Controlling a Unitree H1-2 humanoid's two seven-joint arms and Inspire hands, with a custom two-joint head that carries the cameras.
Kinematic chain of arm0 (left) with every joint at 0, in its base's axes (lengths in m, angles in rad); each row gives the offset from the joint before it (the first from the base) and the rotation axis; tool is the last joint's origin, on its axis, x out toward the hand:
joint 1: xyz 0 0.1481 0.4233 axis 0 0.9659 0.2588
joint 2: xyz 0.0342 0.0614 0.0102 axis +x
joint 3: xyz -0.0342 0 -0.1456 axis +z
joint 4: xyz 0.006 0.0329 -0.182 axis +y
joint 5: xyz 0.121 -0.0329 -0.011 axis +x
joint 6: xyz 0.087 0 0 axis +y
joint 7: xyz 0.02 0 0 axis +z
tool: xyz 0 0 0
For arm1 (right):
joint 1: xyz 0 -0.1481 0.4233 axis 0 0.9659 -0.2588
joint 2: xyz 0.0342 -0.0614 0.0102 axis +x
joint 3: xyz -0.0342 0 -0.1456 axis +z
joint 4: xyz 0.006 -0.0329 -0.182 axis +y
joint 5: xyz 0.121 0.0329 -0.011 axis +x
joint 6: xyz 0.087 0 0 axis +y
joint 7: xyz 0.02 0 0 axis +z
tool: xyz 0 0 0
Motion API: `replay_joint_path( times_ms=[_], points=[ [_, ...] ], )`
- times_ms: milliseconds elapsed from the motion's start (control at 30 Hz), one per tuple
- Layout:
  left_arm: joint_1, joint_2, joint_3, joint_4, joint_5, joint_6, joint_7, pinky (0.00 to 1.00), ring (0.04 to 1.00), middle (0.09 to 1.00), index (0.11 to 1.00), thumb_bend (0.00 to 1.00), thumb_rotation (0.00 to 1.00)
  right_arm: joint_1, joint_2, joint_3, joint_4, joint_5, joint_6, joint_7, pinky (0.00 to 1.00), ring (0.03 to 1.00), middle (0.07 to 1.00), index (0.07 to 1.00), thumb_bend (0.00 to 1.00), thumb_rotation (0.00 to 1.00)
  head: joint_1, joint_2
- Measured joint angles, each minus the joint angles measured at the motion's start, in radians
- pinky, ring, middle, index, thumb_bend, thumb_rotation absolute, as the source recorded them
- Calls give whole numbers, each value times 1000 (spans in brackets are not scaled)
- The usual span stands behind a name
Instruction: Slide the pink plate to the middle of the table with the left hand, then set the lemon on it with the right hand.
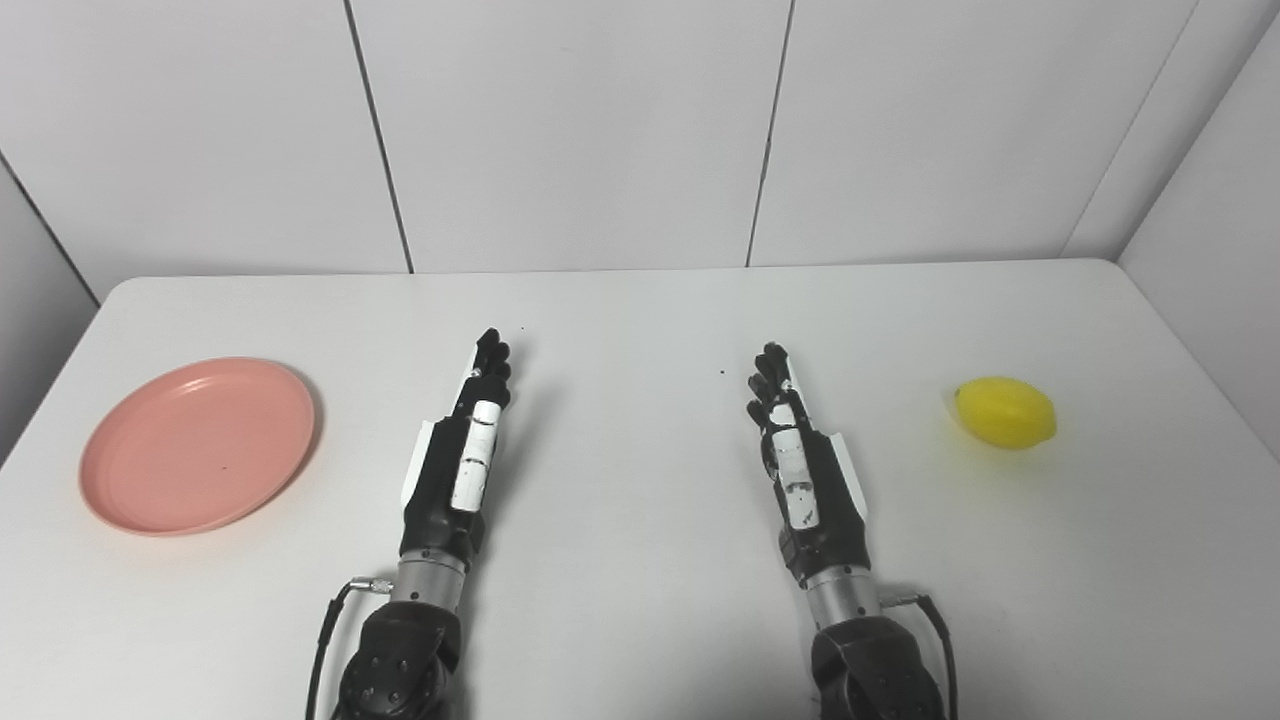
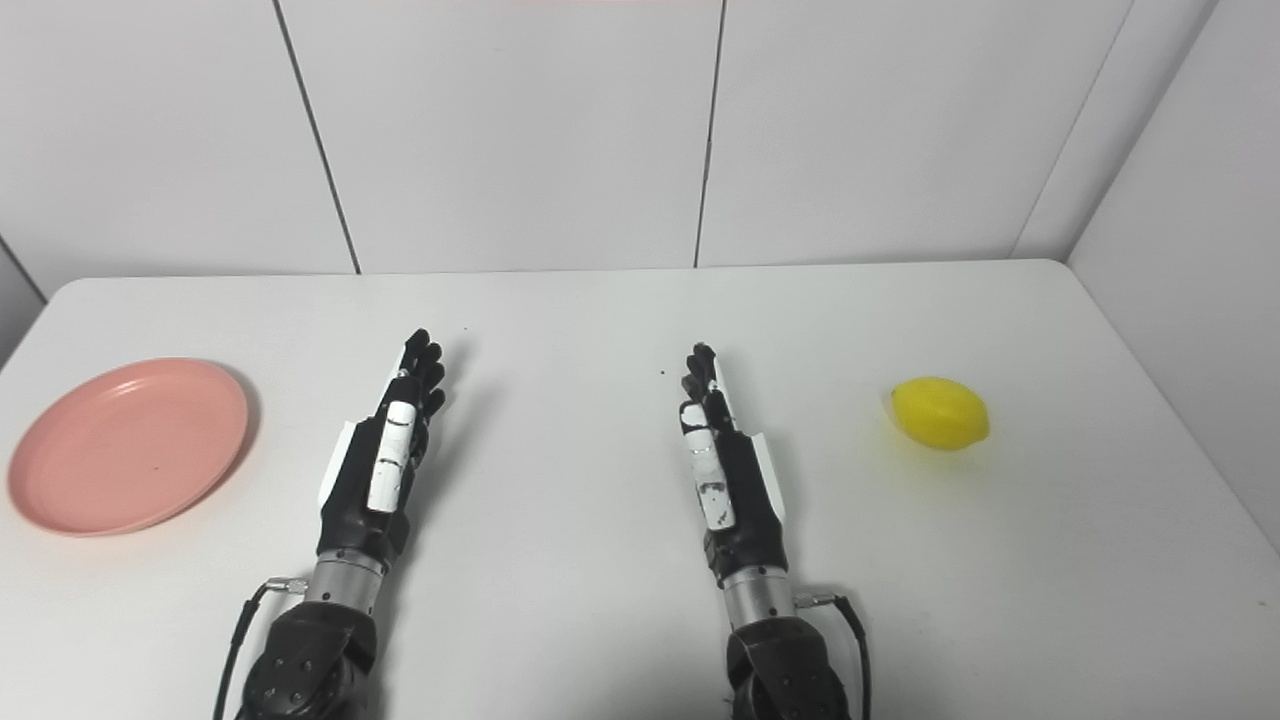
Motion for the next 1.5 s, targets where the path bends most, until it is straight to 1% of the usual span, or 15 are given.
replay_joint_path(
  times_ms=[167,233,500,800,867,933,967,1000,1100,1167,1200,1233,1300,1367,1500],
  points=[
    [0,0,4,0,0,3,1,1000,1000,1000,1000,627,1000,-2,-3,2,0,-1,3,0,1000,1000,1000,1000,710,1000,6,-9],
    [0,0,4,0,0,3,1,1000,1000,1000,1000,623,1000,-2,-6,6,0,-2,3,1,1000,1000,1000,1000,702,1000,12,-29],
    [28,-3,-3,-16,1,4,1,999,1000,1000,1000,614,1000,30,-2,2,-31,1,3,-3,1000,1000,1000,1000,690,1000,38,-23],
    [29,-44,6,-20,-18,50,18,988,997,1000,1000,619,1000,26,-17,1,-29,2,3,0,1000,1000,1000,1000,690,1000,77,-40],
    [29,-64,16,-24,-22,62,38,977,989,1000,1000,612,1000,23,-20,0,-25,3,3,1,1000,1000,1000,1000,699,1000,115,-58],
    [29,-83,18,-23,-22,63,46,972,986,1000,1000,611,1000,15,-28,-2,-18,4,3,3,1000,1000,1000,1000,702,1000,121,-61],
    [29,-88,16,-21,-21,63,48,970,988,1000,1000,612,1000,11,-34,-3,-14,5,3,5,1000,1000,1000,1000,697,1000,167,-78],
    [29,-93,13,-17,-18,62,55,966,989,1000,1000,618,1000,8,-41,-4,-11,6,2,7,1000,1000,1000,1000,690,1000,167,-78],
    [28,-99,-6,11,27,44,74,989,999,1000,1000,621,1000,5,-62,-12,-4,26,-26,32,1000,1000,1000,1000,673,1000,268,-120],
    [22,-99,-15,30,42,23,77,999,1000,1000,1000,581,1000,4,-69,-20,4,50,-61,42,1000,1000,1000,1000,692,1000,355,-156],
    [16,-99,-21,41,45,12,77,1000,1000,1000,1000,568,1000,4,-69,-25,9,59,-71,45,1000,1000,1000,1000,698,1000,356,-156],
    [12,-100,-29,51,47,2,77,1000,1000,1000,1000,550,1000,3,-69,-29,14,66,-74,48,1000,1000,1000,1000,702,1000,394,-181],
    [2,-102,-44,69,59,-13,77,1000,1000,1000,1000,546,1000,2,-71,-34,17,74,-79,53,1000,1000,1000,1000,702,1000,416,-198],
    [-4,-106,-52,82,70,-30,78,1000,1000,1000,1000,566,1000,3,-72,-37,17,80,-82,61,1000,1000,1000,1000,695,1000,416,-198],
    [-31,-112,-53,124,87,-88,99,988,992,994,995,589,1000,3,-72,-43,17,87,-82,71,1000,1000,1000,1000,671,1000,462,-241]
  ],
)
